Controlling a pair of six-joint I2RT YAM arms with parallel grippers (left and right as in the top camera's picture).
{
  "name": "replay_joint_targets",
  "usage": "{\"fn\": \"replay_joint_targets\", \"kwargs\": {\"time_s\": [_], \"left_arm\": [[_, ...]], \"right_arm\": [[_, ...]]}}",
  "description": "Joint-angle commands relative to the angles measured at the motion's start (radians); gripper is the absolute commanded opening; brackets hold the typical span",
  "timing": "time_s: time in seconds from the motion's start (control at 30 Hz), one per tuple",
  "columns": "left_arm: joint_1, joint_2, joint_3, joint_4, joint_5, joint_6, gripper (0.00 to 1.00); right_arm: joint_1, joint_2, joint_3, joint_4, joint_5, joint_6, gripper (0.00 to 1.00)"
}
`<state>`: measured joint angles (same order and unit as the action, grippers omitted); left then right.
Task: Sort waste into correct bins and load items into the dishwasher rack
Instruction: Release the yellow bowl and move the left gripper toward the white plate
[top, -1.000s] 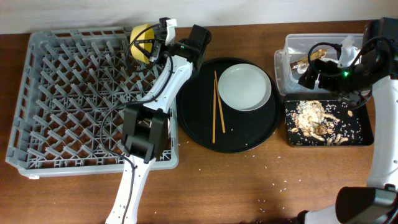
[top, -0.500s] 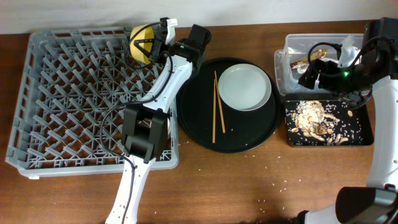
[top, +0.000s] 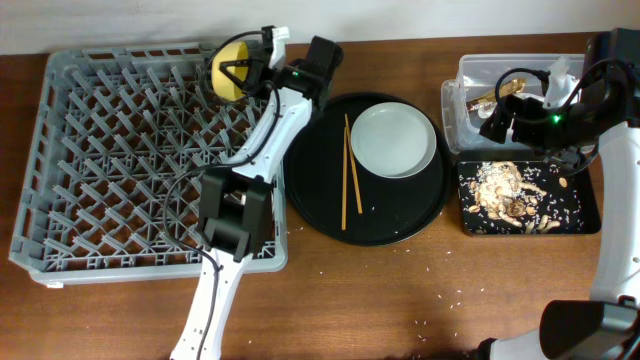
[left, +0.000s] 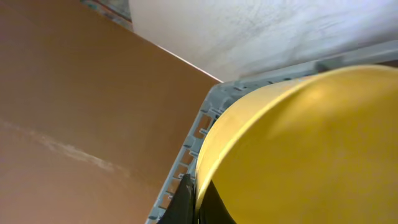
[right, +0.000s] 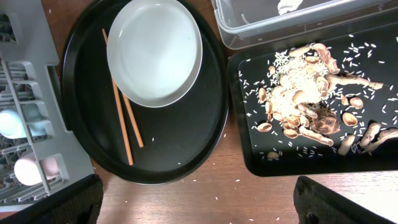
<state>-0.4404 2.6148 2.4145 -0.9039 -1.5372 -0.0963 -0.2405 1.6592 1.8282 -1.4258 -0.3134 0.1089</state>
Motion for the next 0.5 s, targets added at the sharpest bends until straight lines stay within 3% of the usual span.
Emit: {"fn": "replay_joint_targets", "kwargs": {"time_s": [0.0,0.03,0.2,0.3,0.4,0.47], "left_arm": [[-0.043,0.024,0.018,-0.002,0.056,0.012,0.0],[-0.05,0.024,0.018,-0.002,0.057,0.012,0.04],[-0.073,0.024,0.018,-0.007,0.128,0.015,0.67],[-0.092,0.024,0.018,-0.005,0.144,0.024,0.81],[-0.09,0.024,0.029,-0.005,0.15,0.025,0.87],[-0.087,0.024,0.071,-0.006,0.225,0.098,0.87]], "right_arm": [[0.005,-0.013,0.009,0.0,0.011,0.003,0.99],[0.005,-0.013,0.009,0.0,0.012,0.003,0.98],[0.005,-0.013,0.009,0.0,0.011,0.003,0.98],[0.005,-0.013,0.009,0.0,0.012,0.003,0.98],[0.005,-0.013,0.009,0.0,0.011,0.003,0.98],[0.005,-0.013,0.009,0.0,0.011,0.003,0.98]]}}
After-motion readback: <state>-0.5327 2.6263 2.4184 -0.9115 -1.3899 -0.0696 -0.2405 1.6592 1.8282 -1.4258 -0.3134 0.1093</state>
